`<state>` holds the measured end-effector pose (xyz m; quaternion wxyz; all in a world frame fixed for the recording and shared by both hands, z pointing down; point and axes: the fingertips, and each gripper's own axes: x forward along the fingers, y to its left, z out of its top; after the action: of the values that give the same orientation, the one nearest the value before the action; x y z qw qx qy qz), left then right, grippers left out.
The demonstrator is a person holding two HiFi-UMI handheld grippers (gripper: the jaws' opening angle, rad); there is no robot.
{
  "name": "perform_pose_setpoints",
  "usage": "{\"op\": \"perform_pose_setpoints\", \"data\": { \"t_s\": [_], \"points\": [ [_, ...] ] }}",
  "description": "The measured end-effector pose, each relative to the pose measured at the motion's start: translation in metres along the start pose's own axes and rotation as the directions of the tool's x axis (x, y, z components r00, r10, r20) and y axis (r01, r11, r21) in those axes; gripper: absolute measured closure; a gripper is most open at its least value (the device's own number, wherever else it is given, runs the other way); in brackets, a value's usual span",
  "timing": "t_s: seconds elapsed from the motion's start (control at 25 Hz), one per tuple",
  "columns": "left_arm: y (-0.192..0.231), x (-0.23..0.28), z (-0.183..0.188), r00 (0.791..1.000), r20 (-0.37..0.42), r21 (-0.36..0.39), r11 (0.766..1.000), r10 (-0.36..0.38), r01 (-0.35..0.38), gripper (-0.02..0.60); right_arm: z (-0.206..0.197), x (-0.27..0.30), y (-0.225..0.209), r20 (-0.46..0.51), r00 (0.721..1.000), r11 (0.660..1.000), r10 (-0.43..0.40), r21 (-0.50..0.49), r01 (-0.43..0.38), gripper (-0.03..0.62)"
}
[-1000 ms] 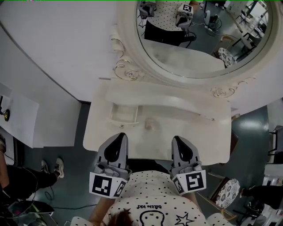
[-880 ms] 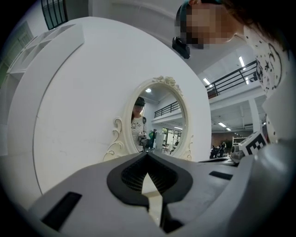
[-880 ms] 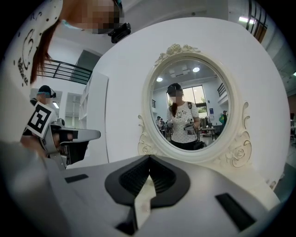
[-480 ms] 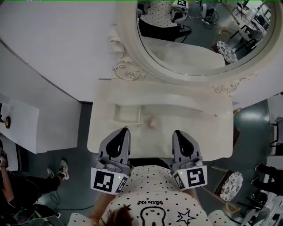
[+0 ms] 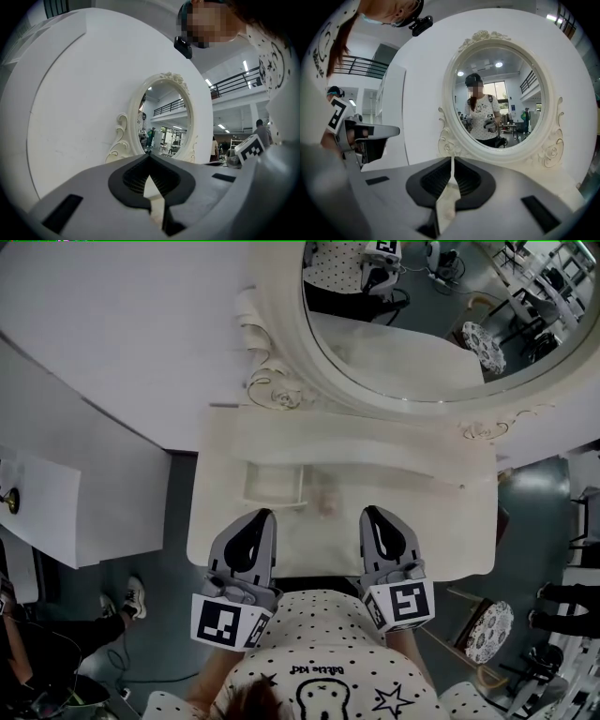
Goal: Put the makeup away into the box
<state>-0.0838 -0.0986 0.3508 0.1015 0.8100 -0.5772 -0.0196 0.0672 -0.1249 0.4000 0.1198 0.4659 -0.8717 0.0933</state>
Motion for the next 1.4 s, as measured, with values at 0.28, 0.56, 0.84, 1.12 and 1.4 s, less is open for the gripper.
{"op": "perform_pose_setpoints", "data": {
  "t_s": [0.28, 0.56, 0.84, 1.12, 1.4],
  "points": [
    [0.006, 0.005, -0.003, 1.0, -0.018, -0.013, 1.0, -0.005, 0.005, 0.586, -0.053, 0.053, -0.006, -0.17, 0.985, 1.0, 0.014, 0.01, -0.012, 0.463],
    [0.008, 0.008, -0.014, 0.998, -0.053, -0.031, 0.999, -0.016, 0.015, 0.586, -0.133, 0.094, -0.007, -0.373, 0.927, 0.995, 0.042, 0.102, -0.004, 0.394],
    [0.01, 0.011, -0.022, 0.997, -0.08, -0.042, 0.999, -0.017, 0.014, 0.586, -0.197, 0.113, -0.011, -0.521, 0.853, 0.995, 0.018, 0.093, 0.037, 0.379],
    [0.013, 0.01, -0.026, 0.996, -0.091, -0.047, 0.999, -0.007, 0.003, 0.586, -0.222, 0.122, -0.007, -0.557, 0.829, 0.989, 0.045, 0.14, 0.04, 0.376],
    [0.012, 0.008, -0.025, 0.996, -0.089, -0.047, 0.999, -0.001, -0.003, 0.586, -0.226, 0.12, 0.0, -0.567, 0.818, 0.987, 0.093, 0.163, 0.0, 0.433]
  ]
}}
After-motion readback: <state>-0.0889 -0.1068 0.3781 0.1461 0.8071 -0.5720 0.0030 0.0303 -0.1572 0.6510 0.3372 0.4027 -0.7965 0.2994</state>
